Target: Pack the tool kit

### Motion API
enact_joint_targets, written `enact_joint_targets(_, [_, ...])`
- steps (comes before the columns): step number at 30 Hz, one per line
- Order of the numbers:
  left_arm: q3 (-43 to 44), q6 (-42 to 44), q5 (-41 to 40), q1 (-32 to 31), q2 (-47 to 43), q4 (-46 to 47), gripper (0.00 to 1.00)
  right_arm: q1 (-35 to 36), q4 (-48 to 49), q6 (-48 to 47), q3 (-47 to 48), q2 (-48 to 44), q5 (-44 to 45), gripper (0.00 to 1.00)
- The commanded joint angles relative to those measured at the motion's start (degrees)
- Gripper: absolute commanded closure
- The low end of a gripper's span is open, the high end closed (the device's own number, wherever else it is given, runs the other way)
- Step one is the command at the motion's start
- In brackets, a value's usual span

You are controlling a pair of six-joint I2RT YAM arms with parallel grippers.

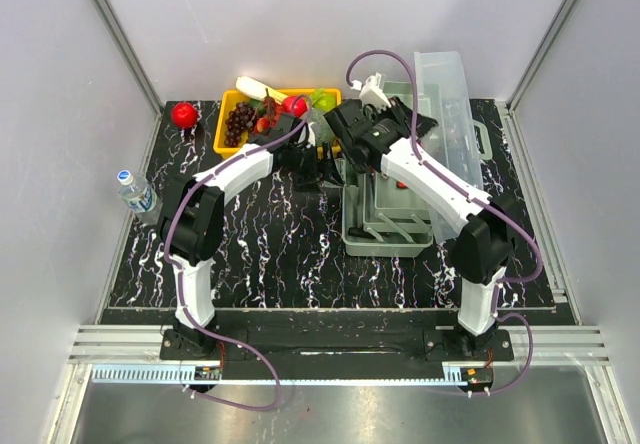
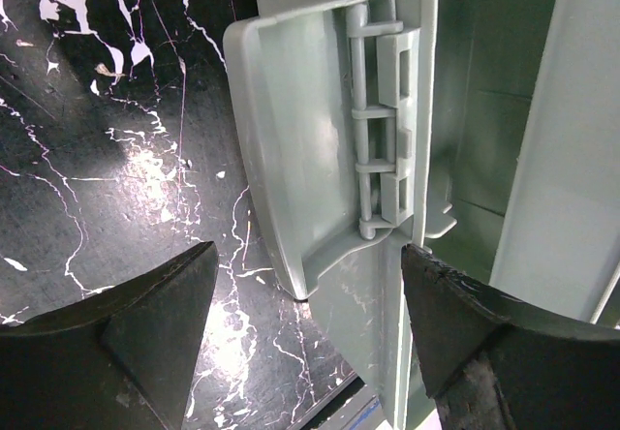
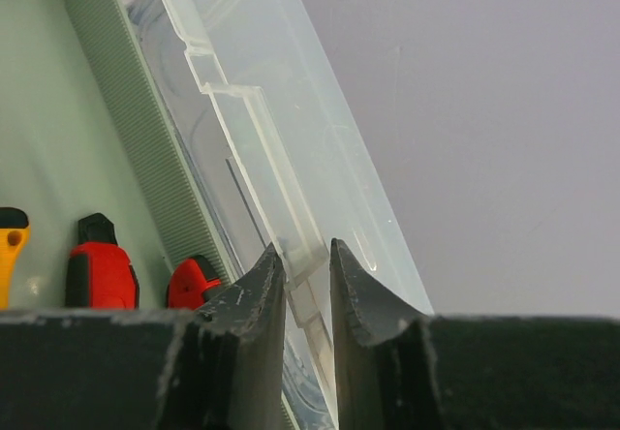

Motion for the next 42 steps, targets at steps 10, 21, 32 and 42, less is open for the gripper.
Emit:
enact_joint_targets(10, [-3.48,0.56,2.66,-0.26,-0.37,1.48,0.20,7.05,55.78,-31.52,-10.15,-1.98,-0.74,0.41])
enact_joint_targets(21, [-4.88,0.38,3.19,1.23,-0.73,2.27,0.20,12.59,142.29,-105.86,-2.45,13.66,-0.66,0.29])
enact_joint_targets(32, [-5.85,-0.41,3.98,1.50,-1.25,3.33,0.20,12.95,142.47,-114.56,6.44,11.46,5.13,0.27])
enact_joint_targets(42, [-5.76,0.65,-0.58,2.29,-9.41,1.05,0.20,12.86,142.82,-124.06,16.01,12.43,7.68,0.22])
